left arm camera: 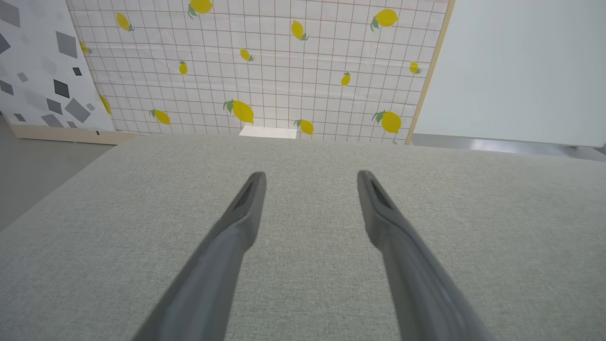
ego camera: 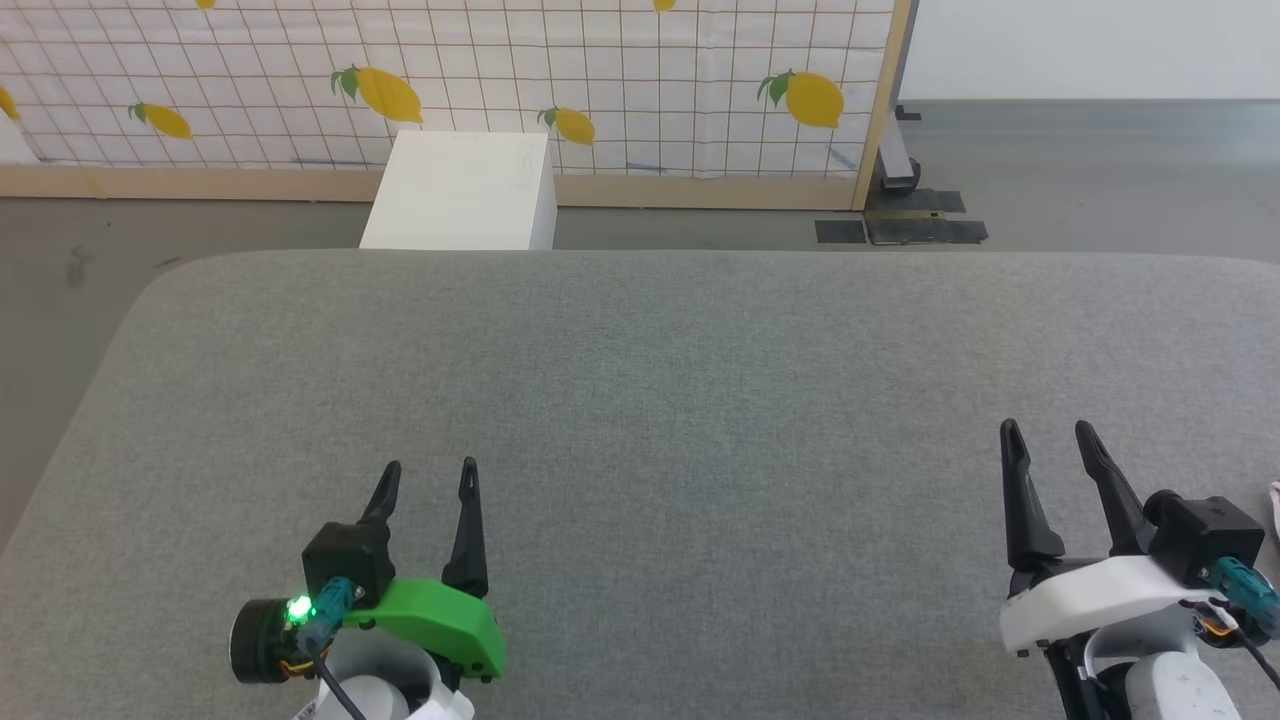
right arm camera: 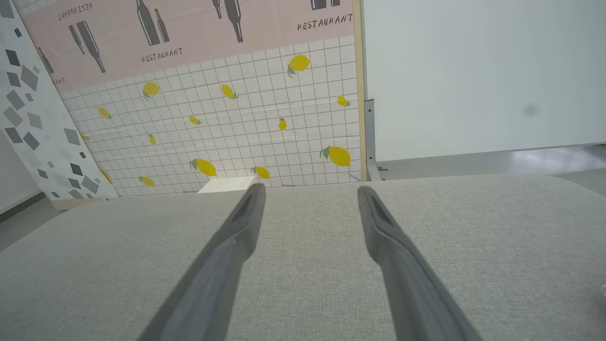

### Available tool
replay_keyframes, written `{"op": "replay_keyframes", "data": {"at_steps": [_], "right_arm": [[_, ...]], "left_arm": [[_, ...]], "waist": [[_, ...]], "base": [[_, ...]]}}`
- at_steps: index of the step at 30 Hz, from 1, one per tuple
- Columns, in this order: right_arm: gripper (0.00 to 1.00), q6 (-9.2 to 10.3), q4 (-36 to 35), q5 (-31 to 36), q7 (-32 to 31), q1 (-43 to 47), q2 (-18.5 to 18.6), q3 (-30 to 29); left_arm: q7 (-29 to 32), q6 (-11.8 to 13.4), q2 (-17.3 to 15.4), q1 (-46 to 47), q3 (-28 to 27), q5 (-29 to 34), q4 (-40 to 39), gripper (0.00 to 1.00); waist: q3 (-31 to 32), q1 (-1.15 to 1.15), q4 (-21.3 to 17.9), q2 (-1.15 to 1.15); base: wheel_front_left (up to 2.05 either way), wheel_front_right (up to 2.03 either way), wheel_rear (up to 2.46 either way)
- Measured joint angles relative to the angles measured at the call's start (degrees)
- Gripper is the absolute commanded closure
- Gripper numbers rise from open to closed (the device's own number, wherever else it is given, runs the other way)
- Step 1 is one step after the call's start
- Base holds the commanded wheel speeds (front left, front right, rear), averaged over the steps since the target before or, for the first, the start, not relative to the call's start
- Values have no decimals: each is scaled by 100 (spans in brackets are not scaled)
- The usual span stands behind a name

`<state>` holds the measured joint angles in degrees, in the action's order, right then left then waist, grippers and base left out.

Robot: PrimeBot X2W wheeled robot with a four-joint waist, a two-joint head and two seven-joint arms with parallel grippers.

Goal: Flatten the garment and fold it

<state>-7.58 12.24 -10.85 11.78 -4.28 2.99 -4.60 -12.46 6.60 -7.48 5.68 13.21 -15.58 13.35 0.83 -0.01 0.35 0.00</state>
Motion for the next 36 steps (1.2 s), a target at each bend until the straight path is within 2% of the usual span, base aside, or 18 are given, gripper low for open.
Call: {"op": "replay_keyframes", "data": {"at_steps": [10,11,36], "right_arm": [[0,1,49,-32,2,0,0,23],[100,0,49,-30,1,-1,1,23],[100,0,-129,93,-177,-2,3,80]], "left_arm": [[-23,0,-19,15,9,-59,74,0],[-21,0,-16,11,8,-63,73,100],[180,-76,46,-19,-176,110,-132,100]], "waist": [[-7,0,-6,0],[-6,0,-7,0],[-20,0,-13,0]], "base": [[0,0,0],[0,0,0],[0,0,0]]}}
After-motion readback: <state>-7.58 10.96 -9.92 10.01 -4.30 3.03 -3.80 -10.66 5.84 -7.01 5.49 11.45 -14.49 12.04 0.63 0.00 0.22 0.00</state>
